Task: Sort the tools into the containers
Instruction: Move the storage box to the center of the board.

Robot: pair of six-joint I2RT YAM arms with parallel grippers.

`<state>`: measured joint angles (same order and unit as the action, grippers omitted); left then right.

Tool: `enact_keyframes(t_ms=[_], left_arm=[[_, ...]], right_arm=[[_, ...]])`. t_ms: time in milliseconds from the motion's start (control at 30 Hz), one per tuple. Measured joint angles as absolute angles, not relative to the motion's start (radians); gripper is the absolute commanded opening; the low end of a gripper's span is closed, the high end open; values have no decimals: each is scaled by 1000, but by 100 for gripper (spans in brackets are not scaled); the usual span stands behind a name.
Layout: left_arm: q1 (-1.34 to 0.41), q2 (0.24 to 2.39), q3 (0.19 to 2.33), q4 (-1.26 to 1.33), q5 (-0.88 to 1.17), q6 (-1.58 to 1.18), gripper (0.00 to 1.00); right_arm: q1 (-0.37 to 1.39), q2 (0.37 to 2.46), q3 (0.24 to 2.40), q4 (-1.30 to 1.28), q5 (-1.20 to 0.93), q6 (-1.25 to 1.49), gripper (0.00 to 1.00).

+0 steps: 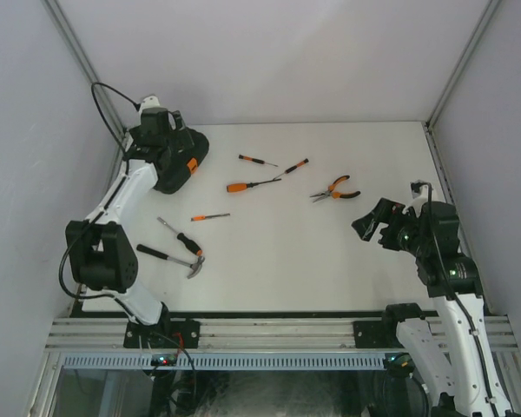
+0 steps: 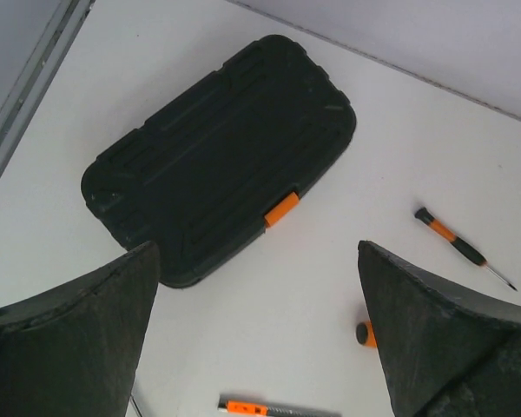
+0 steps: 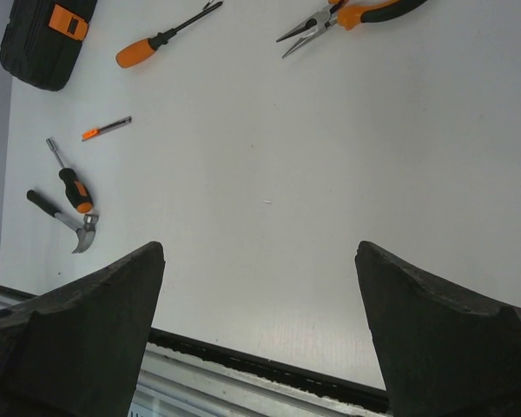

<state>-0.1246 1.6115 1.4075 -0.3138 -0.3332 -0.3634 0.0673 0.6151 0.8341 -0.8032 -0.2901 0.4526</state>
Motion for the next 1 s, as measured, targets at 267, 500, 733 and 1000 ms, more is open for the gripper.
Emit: enact_keyframes(t_ms=[267,500,733,1000], left_arm=[[-34,1807,1528,-265,-267,-355,96],[30,1911,1548,-171,-178,-356,96],[94,1987,1575,-81,-96,-355,96],[178,2082,1661,-51,31,-337,96]], right_arm=[[80,678,818,-777,-287,453,91],[89,722,805,-747,-274,449,91],[94,743,781,-725,-270,448,91],[95,762,759,-706,-272,442,91]])
